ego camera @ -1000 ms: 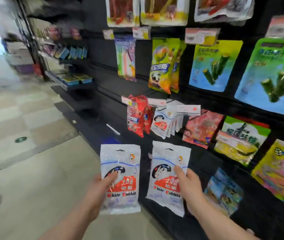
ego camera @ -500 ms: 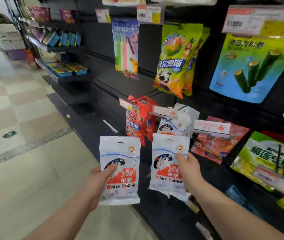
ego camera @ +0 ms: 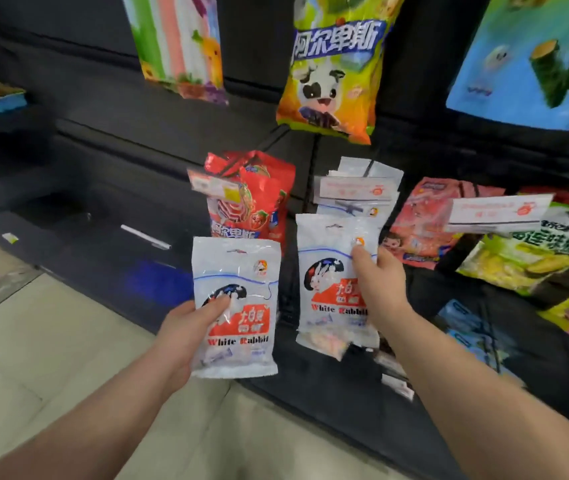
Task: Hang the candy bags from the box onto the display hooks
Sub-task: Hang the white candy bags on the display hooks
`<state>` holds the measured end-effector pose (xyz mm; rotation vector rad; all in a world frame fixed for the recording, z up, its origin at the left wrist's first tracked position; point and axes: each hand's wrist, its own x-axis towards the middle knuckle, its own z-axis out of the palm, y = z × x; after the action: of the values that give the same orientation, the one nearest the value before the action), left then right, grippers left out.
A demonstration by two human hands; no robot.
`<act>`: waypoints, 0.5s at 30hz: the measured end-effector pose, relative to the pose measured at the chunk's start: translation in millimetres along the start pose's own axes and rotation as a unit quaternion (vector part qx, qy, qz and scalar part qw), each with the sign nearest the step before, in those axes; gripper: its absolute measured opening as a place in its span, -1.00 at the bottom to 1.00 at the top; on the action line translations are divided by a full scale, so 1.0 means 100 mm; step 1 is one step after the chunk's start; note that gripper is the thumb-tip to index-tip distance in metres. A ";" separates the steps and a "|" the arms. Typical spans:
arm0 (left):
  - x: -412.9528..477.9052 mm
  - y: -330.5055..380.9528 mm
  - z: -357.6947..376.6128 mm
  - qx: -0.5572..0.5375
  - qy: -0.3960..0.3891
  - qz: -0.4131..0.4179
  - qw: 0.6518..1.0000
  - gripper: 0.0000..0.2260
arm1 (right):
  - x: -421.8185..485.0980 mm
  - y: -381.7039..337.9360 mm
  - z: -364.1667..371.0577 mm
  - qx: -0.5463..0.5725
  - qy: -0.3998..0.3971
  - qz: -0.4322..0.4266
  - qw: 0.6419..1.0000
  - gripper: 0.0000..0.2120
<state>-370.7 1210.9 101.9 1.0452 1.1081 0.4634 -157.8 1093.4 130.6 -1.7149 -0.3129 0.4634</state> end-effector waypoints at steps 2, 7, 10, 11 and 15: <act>0.18 0.01 -0.05 -0.001 -0.015 -0.010 1.000 -0.84 | 0.05 0.06 0.08 0.004 0.035 -0.001 0.999 -0.84; 0.50 0.03 -0.07 0.022 -0.043 -0.033 0.998 -0.81 | 0.11 0.08 0.13 0.052 0.126 -0.024 0.990 -0.81; 0.64 0.01 -0.06 0.027 -0.066 -0.028 0.997 -0.75 | 0.16 0.05 0.14 0.068 0.132 -0.035 0.988 -0.85; 0.67 0.01 -0.05 0.029 -0.072 -0.030 0.997 -0.73 | 0.18 0.05 0.13 0.064 0.133 -0.035 0.988 -0.85; 0.74 0.01 0.06 0.039 -0.100 -0.036 0.994 -0.77 | 0.25 0.05 0.13 0.063 0.145 -0.052 0.986 -0.84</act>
<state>-334.3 1264.9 66.3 1.0916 0.9873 0.2536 -142.6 1115.1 120.9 -1.6083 -0.1574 0.1499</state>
